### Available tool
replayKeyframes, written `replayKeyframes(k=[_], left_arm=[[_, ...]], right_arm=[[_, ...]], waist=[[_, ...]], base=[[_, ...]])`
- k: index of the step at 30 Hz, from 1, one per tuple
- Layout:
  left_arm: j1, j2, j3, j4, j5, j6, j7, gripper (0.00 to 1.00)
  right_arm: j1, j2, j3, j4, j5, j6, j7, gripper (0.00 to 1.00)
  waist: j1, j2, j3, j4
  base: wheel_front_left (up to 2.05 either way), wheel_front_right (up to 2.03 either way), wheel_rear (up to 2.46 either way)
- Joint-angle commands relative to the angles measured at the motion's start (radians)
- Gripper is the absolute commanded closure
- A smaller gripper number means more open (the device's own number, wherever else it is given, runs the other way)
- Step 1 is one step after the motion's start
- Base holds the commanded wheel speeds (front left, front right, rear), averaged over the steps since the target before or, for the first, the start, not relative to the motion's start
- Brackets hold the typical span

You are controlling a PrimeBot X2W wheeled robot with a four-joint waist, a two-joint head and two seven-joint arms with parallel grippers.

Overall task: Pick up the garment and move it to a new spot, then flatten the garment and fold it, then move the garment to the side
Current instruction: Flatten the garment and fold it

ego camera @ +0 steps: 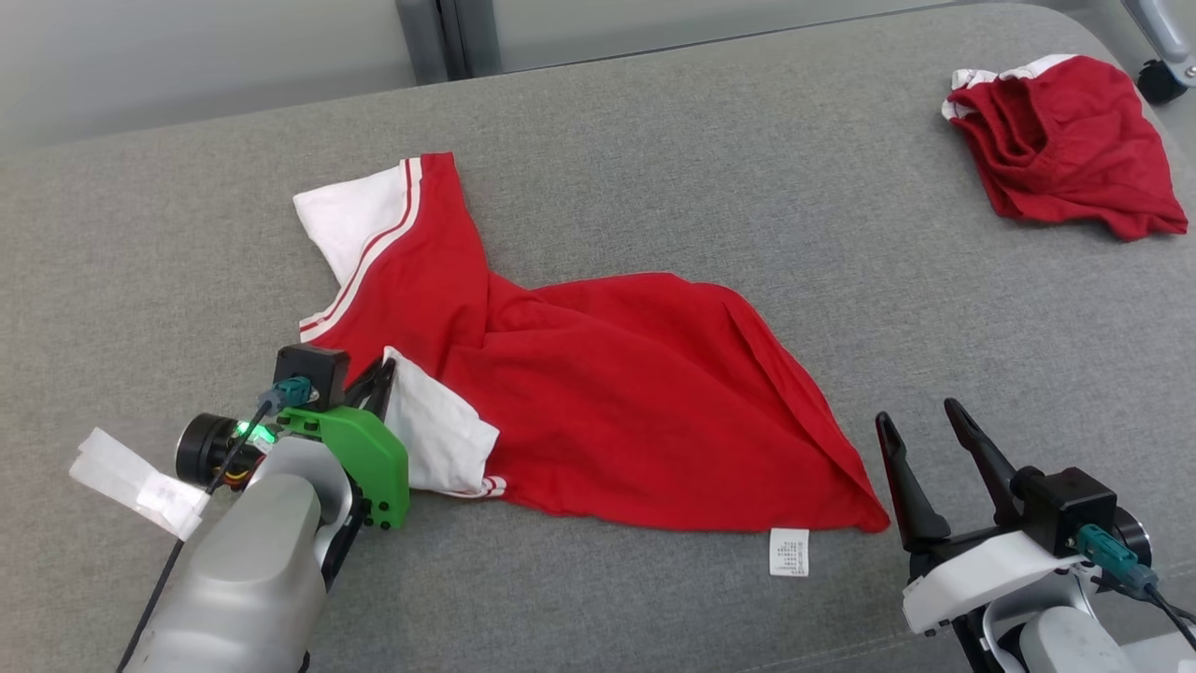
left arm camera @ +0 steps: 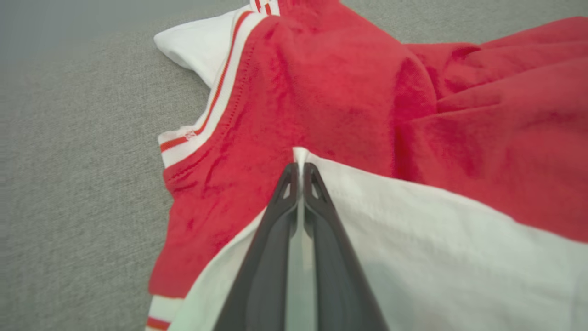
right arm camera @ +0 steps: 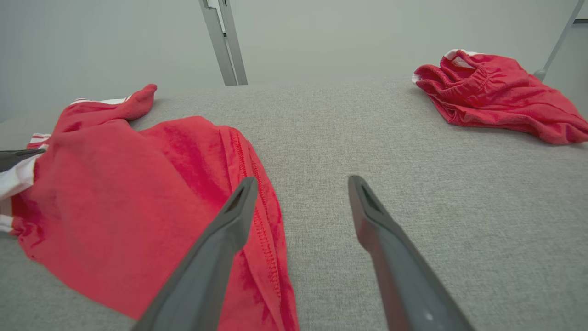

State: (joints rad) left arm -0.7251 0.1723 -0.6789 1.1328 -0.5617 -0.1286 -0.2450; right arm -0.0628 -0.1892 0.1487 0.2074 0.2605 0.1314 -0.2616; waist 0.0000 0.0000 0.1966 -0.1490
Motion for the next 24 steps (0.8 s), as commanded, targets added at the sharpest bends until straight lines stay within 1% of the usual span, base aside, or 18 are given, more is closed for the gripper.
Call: replayKeyframes(k=[1,6,8,10,14,19,22,24], left_arm=[[-0.013,0.009,-0.004,-0.006,-0.005,-0.002,-0.007,1.00],[-0.016,0.019,-0.005,-0.044,-0.011,-0.002,-0.020,1.00],[-0.006,0.036,0.016,-0.095,-0.004,-0.001,-0.022,1.00],[0.031,0.050,0.045,-0.162,0.004,0.010,-0.019,1.00],[0.135,0.087,0.106,-0.320,0.036,0.037,-0.019,1.00],[0.323,0.123,0.155,-0.499,0.065,0.079,-0.020,1.00],[0.424,0.130,0.170,-0.571,0.073,0.094,-0.020,1.00],[0.485,0.120,0.180,-0.609,0.063,0.105,-0.020,1.00]], right_arm=[[-0.005,0.000,-0.002,0.002,-0.004,-0.002,-0.005,0.00],[0.018,0.005,-0.010,0.004,-0.009,-0.002,-0.005,0.00],[0.025,0.008,-0.015,0.004,-0.009,-0.002,-0.005,0.00],[0.035,0.010,-0.016,0.003,-0.011,-0.002,-0.005,0.00],[0.052,0.019,-0.016,0.001,-0.014,-0.002,-0.005,0.00],[0.072,0.027,-0.024,0.000,-0.018,-0.002,-0.005,0.00],[0.082,0.027,-0.022,0.001,-0.017,-0.002,-0.005,0.00],[0.083,0.028,-0.022,0.003,-0.020,-0.002,-0.005,0.00]], waist=[[0.0000,0.0000,-0.005,0.007],[0.0000,0.0000,-0.031,0.037],[0.0000,0.0000,-0.043,0.054],[0.0000,0.0000,-0.058,0.072],[0.0000,0.0000,-0.086,0.110],[0.0000,0.0000,-0.108,0.155],[0.0000,0.0000,-0.113,0.176],[0.0000,0.0000,-0.117,0.184]], base=[[0.00,0.00,0.00],[0.00,0.00,0.00],[0.00,0.00,0.00],[0.00,0.00,0.00],[0.00,0.00,0.00],[0.00,0.00,0.00],[0.00,0.00,0.00],[0.00,0.00,0.00]])
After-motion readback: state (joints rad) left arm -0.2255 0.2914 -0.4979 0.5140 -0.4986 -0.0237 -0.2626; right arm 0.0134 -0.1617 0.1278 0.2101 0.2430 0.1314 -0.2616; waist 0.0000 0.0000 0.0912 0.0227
